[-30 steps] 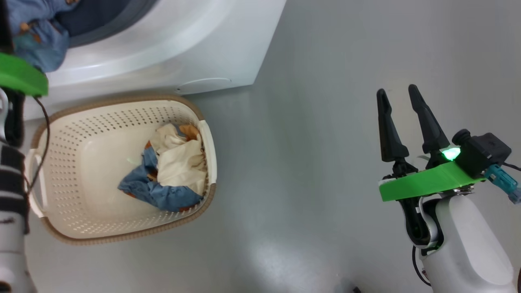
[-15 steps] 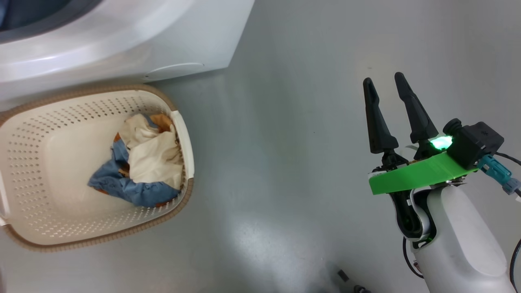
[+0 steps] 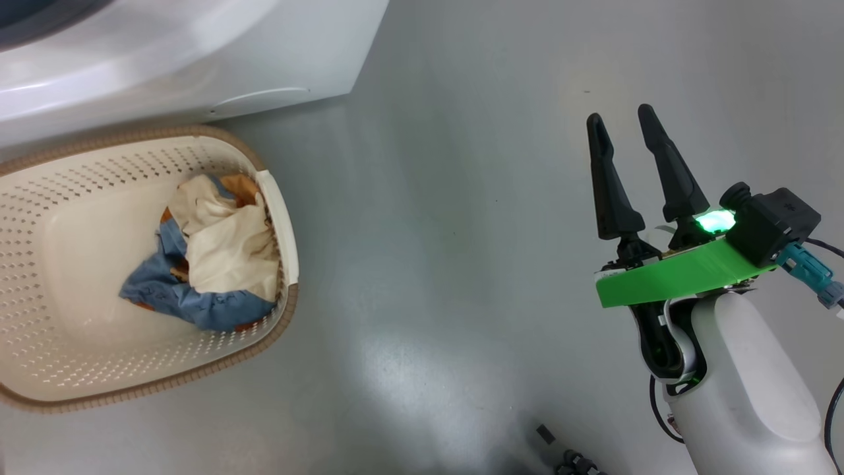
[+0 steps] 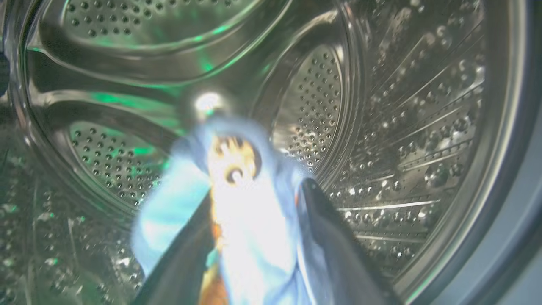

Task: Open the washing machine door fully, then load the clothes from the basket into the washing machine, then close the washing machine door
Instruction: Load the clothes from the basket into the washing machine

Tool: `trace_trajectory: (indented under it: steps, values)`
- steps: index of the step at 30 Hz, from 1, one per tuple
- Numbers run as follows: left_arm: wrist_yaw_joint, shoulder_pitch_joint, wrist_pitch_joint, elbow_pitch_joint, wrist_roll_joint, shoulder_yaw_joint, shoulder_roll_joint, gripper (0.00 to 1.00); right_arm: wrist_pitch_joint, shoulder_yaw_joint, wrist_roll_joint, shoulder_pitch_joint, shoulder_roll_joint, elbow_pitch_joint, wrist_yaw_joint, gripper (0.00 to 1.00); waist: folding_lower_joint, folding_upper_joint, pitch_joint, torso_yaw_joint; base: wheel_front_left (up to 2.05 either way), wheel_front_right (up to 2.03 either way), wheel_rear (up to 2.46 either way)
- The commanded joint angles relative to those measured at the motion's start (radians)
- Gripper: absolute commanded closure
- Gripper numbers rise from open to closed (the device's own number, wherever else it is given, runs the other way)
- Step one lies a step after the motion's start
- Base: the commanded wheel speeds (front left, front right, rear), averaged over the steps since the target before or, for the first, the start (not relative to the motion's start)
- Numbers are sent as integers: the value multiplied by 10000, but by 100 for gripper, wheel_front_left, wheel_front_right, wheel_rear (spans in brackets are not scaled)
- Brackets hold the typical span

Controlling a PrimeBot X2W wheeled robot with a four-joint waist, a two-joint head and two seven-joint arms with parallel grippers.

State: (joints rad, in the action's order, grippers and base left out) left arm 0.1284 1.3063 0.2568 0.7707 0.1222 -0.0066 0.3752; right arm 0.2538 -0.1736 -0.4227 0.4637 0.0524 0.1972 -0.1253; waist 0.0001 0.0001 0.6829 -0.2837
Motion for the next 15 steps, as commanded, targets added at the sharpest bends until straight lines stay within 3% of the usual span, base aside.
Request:
trace_trajectory:
  steps: [1,15]
  values:
    - [-19,-106,49,-217,-68,113,458,0,80,-168,-96,-85,-21,-221,-54,0,-1,-1,-6,8,0,0,0]
    - [3,-1017,49,-7,103,471,163,0,80,-32,137,-90,-22,-127,-54,0,-1,-1,-352,241,0,0,0]
